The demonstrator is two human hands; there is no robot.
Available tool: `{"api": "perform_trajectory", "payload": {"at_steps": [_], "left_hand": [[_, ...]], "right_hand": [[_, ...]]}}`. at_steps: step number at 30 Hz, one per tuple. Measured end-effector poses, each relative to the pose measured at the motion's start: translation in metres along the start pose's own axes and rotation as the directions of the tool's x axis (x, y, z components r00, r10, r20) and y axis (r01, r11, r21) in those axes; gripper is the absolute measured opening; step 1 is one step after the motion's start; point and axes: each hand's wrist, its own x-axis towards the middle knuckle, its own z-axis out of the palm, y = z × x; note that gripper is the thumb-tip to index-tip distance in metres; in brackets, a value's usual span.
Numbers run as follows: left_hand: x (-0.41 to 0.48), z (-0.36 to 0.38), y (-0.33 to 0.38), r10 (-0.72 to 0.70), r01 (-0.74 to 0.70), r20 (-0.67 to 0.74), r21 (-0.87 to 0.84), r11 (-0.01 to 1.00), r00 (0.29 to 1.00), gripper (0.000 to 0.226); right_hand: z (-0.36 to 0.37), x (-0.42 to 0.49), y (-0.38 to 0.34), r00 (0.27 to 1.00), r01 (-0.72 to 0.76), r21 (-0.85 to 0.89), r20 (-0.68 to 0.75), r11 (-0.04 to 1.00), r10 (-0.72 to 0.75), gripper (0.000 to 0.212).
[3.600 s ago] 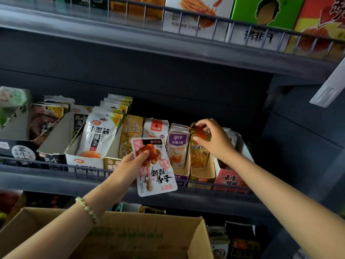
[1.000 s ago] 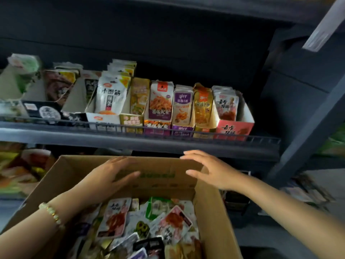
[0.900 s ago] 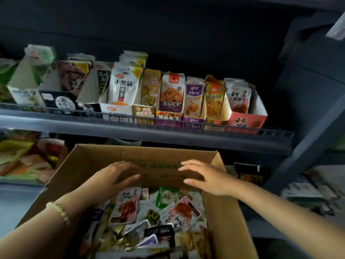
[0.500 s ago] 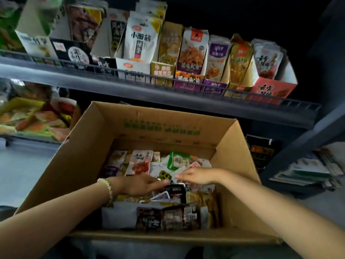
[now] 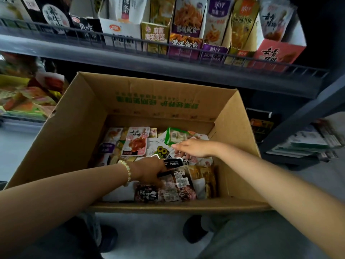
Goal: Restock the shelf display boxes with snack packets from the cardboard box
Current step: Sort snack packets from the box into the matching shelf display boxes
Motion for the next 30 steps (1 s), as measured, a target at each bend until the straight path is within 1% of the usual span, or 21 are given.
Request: {"api": "perform_trajectory", "payload": {"at_steps": [4,7,9,10,12,14,15,16,18,19,20,21,22,23,24,25,26,27,28,29,30], "left_hand": [[-0.005,-0.001,-0.01,-0.047,0.046,-0.012,-0.055,0.997,0.999,0.029],[-0.011,-0.014,-0.026,-0.073,0.069,-0.04,-0.09,0.994,0.997,0.019],[-0.019,-0.026,-0.039,-0.106,0.089,-0.093,-0.174,0.981,0.99,0.021],[-0.023,-0.032,-0.045,-0.123,0.087,-0.136,-0.244,0.966,0.983,0.023],[-0.032,-0.047,-0.048,-0.152,0.036,-0.256,-0.407,0.913,0.955,0.021],[-0.04,-0.061,-0.045,-0.206,-0.035,-0.352,-0.571,0.82,0.913,0.013],[-0.043,-0.067,-0.041,-0.241,-0.07,-0.393,-0.631,0.772,0.887,0.014],[-0.046,-0.074,-0.038,-0.27,-0.111,-0.445,-0.663,0.74,0.854,0.018],[-0.054,-0.089,-0.031,-0.308,-0.201,-0.529,-0.7,0.686,0.791,0.021],[-0.061,-0.098,-0.029,-0.328,-0.236,-0.536,-0.733,0.639,0.778,0.018],[-0.067,-0.105,-0.029,-0.352,-0.272,-0.523,-0.782,0.561,0.776,0.018],[-0.073,-0.111,-0.031,-0.377,-0.317,-0.495,-0.838,0.443,0.783,0.025],[-0.079,-0.115,-0.033,-0.4,-0.372,-0.461,-0.884,0.283,0.792,0.035],[-0.083,-0.116,-0.036,-0.416,-0.424,-0.435,-0.897,0.124,0.799,0.042],[-0.085,-0.115,-0.036,-0.407,-0.465,-0.427,-0.885,0.008,0.807,0.044],[-0.083,-0.112,-0.035,-0.381,-0.488,-0.436,-0.872,-0.047,0.816,0.042],[-0.08,-0.108,-0.03,-0.363,-0.499,-0.442,-0.863,-0.078,0.82,0.04],[-0.075,-0.104,-0.026,-0.377,-0.514,-0.447,-0.852,-0.096,0.811,0.037],[-0.071,-0.101,-0.021,-0.419,-0.541,-0.454,-0.833,-0.112,0.786,0.035],[-0.068,-0.1,-0.019,-0.461,-0.585,-0.474,-0.801,-0.127,0.75,0.035],[-0.065,-0.101,-0.018,-0.491,-0.63,-0.498,-0.763,-0.145,0.715,0.035]], "right_hand": [[0.001,0.001,0.002,1.0,0.009,0.03,-0.014,1.0,-0.009,0.06],[-0.003,-0.003,-0.003,0.999,0.022,0.053,-0.028,0.998,-0.021,0.065],[-0.003,-0.007,-0.009,0.998,0.061,0.13,-0.026,0.99,-0.058,0.068],[-0.004,-0.008,-0.012,0.995,0.094,0.178,-0.036,0.979,-0.089,0.07],[-0.005,-0.008,-0.014,0.982,0.181,0.261,-0.108,0.948,-0.158,0.06],[-0.012,-0.009,-0.012,0.962,0.229,0.367,-0.228,0.902,-0.151,0.035],[-0.017,-0.01,-0.011,0.948,0.257,0.421,-0.282,0.87,-0.144,0.025],[-0.023,-0.013,-0.012,0.932,0.295,0.468,-0.332,0.833,-0.144,0.019],[-0.034,-0.021,-0.017,0.891,0.381,0.544,-0.433,0.748,-0.139,0.016],[-0.038,-0.024,-0.02,0.872,0.417,0.579,-0.473,0.701,-0.127,0.019],[-0.04,-0.026,-0.023,0.856,0.445,0.609,-0.506,0.657,-0.11,0.025],[-0.041,-0.028,-0.026,0.841,0.465,0.642,-0.535,0.609,-0.08,0.033],[-0.041,-0.029,-0.029,0.827,0.489,0.681,-0.561,0.545,-0.042,0.039],[-0.041,-0.029,-0.033,0.815,0.515,0.722,-0.58,0.463,-0.002,0.042],[-0.041,-0.027,-0.037,0.805,0.535,0.756,-0.591,0.377,0.042,0.043],[-0.04,-0.026,-0.04,0.804,0.543,0.787,-0.588,0.292,0.091,0.043],[-0.039,-0.024,-0.043,0.81,0.536,0.814,-0.571,0.223,0.138,0.043],[-0.039,-0.023,-0.045,0.823,0.517,0.839,-0.542,0.168,0.17,0.043],[-0.038,-0.022,-0.046,0.839,0.497,0.857,-0.515,0.138,0.178,0.043],[-0.036,-0.022,-0.046,0.853,0.478,0.868,-0.495,0.135,0.165,0.044],[-0.035,-0.021,-0.045,0.857,0.472,0.867,-0.494,0.159,0.146,0.046]]}}
